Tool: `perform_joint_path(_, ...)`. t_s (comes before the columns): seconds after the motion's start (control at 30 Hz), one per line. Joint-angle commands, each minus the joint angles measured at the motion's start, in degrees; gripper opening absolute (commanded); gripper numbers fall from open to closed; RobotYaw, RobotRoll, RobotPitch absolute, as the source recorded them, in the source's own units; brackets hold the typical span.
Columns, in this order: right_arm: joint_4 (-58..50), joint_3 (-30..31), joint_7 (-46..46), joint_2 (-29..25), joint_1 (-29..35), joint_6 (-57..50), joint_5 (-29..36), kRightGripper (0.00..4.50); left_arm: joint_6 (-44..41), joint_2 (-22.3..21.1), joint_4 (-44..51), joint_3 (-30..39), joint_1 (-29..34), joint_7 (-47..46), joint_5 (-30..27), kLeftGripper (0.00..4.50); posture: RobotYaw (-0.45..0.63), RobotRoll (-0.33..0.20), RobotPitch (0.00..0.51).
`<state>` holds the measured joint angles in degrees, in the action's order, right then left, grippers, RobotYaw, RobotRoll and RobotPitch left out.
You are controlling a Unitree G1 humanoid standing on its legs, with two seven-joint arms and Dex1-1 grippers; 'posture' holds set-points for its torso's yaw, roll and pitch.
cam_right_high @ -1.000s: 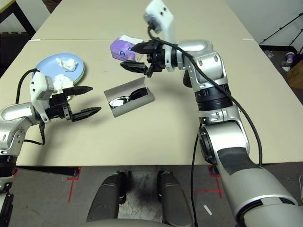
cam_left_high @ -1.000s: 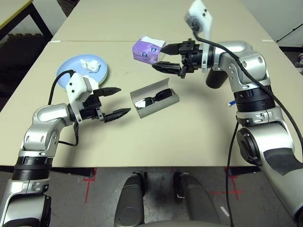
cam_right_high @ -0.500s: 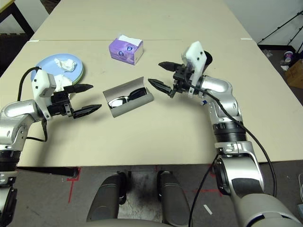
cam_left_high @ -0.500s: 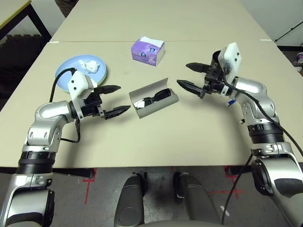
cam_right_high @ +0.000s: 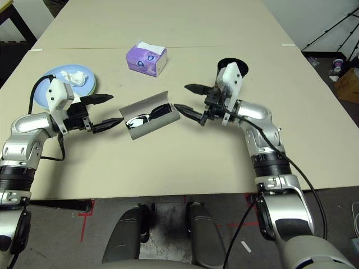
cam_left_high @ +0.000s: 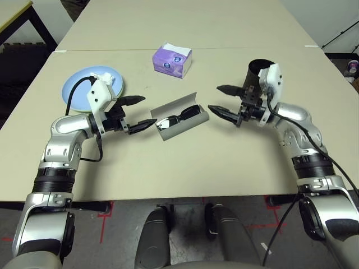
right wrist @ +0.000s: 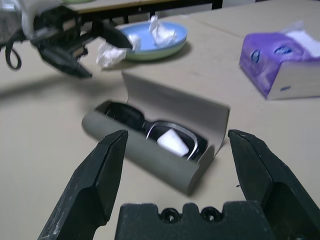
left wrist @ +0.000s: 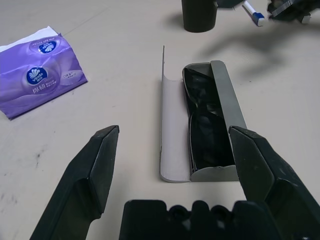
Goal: Organize and tidy the items on the table.
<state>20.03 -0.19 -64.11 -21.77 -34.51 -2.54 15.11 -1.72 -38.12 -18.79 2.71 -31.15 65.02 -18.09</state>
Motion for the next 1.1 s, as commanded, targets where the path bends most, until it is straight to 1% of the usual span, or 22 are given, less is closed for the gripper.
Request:
perform_joint_path(0.03, -0.1, 0.9, -2.2, -3.0, 0.7, 4.9, -1.4, 4.45, 1.1, 0.0, -0.8, -0.5, 0.0, 1.2, 0.7, 4.50, 0.03, 0.000, 0.175)
perform_joint_path(0.27, 0.8, 0.7, -5.0, -6.5, -0.1, 9.0, -0.8, 4.45, 2.5, 0.0, -3.1, -0.5, -1.3, 2.3, 0.8, 4.50, 0.03, 0.000, 0.177)
perform_joint_path(0.5, -1.6, 0.9, -4.3, -6.4, 1.1, 7.7, 0.0, 4.45, 4.8, 1.0, -7.2, -0.6, -2.4, 2.5, 1.4, 4.50, 0.01, 0.000, 0.178)
perform_joint_path(0.53, -2.0, 1.0, -4.3, -6.5, 1.3, 7.5, 0.1, 4.50, 4.7, 1.0, -7.7, -0.3, -2.7, 2.3, 1.3, 4.10, 0.01, 0.000, 0.178)
perform_joint_path(0.57, -2.3, 1.0, -4.2, -6.5, 1.6, 7.4, 0.1, 4.50, 4.2, 1.0, -7.8, 0.0, -2.9, 2.2, 1.0, 3.90, 0.01, 0.000, 0.178)
perform_joint_path(0.73, -2.7, 0.9, -4.0, -6.9, 1.8, 7.1, 0.0, 4.50, 2.5, 0.5, -7.6, 1.0, -3.7, 2.4, -0.1, 2.01, 0.01, 0.000, 0.179)
perform_joint_path(0.9, -2.5, 1.0, -3.7, -7.1, 1.6, 7.1, -0.1, 4.50, 2.3, 1.2, -9.1, 1.9, -6.0, 1.9, -0.4, 0.04, 0.00, 0.000, 0.179)
perform_joint_path(1.0, -2.5, 1.1, -3.5, -7.2, 1.4, 7.1, -0.2, 4.50, 3.0, 1.6, -10.9, 1.7, -7.2, 1.8, 0.2, 0.04, 0.00, 0.000, 0.180)
perform_joint_path(1.1, -3.2, 1.0, -3.3, -7.3, 1.5, 6.6, 0.1, 4.50, 5.3, 2.2, -14.6, 0.5, -8.2, 1.4, 2.4, 0.04, -0.01, 0.000, 0.181)
